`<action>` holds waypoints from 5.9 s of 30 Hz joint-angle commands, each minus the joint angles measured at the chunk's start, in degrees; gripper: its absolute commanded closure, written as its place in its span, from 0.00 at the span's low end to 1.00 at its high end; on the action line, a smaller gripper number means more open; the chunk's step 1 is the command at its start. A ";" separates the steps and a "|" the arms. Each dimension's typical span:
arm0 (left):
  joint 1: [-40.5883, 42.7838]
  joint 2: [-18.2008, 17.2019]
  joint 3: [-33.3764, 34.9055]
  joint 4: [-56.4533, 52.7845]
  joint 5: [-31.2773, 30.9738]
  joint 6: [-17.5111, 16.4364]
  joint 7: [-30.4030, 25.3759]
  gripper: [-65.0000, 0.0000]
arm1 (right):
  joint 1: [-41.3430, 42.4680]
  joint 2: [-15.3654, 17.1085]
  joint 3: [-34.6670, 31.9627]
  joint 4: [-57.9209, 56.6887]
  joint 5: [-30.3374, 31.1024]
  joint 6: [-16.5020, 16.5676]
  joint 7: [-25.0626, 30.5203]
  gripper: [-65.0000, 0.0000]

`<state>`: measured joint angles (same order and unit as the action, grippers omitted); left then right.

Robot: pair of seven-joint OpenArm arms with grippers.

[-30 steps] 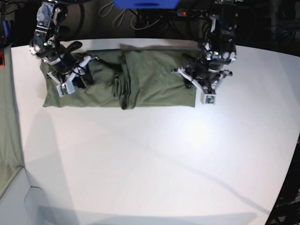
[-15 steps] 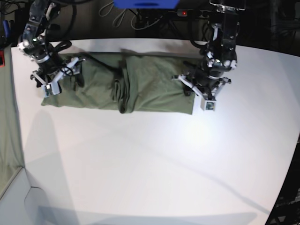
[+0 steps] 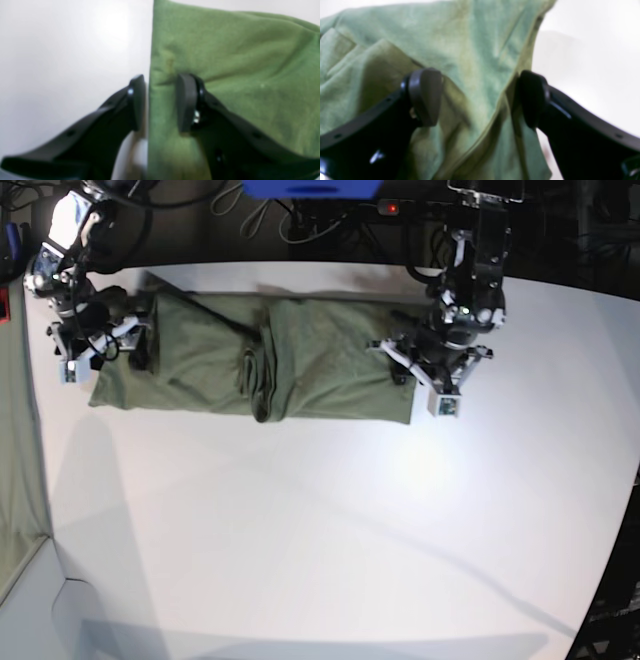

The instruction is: Layout the t-shirt on the table in an organized manner, then fold the t-shirt properly

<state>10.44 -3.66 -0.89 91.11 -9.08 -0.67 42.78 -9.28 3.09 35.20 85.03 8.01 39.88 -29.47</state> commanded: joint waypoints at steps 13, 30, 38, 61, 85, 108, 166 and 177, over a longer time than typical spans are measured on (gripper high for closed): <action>0.68 -0.51 -0.21 -0.78 3.06 1.24 4.12 0.68 | 0.18 1.70 -4.48 -6.13 0.39 0.12 0.16 0.25; 0.77 -1.48 -5.93 -0.78 2.97 1.24 4.03 0.68 | -0.08 1.87 -11.60 -9.74 0.39 0.12 0.51 0.47; 0.86 -1.39 -5.93 -0.78 2.97 1.24 4.03 0.68 | 0.27 1.87 -14.85 -13.08 0.39 0.12 0.24 1.00; 2.09 -1.57 -5.93 0.01 2.97 1.24 4.20 0.68 | -3.34 -1.91 -16.96 18.04 0.39 0.12 -0.02 1.00; 2.09 -1.31 -6.02 7.75 2.88 1.24 4.82 0.68 | -2.28 -3.22 -41.40 22.17 0.39 -4.58 -4.59 1.00; 4.46 -0.87 -20.52 2.47 2.97 -0.08 4.12 0.68 | 2.55 -3.22 -42.63 14.35 0.47 -4.67 -4.50 1.00; 5.08 -0.87 -16.48 1.59 3.50 -3.69 4.73 0.92 | 27.87 -12.09 -79.82 -16.16 6.01 -12.49 2.44 1.00; 5.08 -0.87 -16.57 2.30 3.50 -3.77 4.73 0.92 | 29.37 -12.09 -80.08 -17.91 8.74 -12.49 2.53 0.82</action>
<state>14.74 -4.67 -17.52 93.41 -5.58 -4.36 44.14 18.74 -7.94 -44.86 66.13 15.51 27.16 -28.64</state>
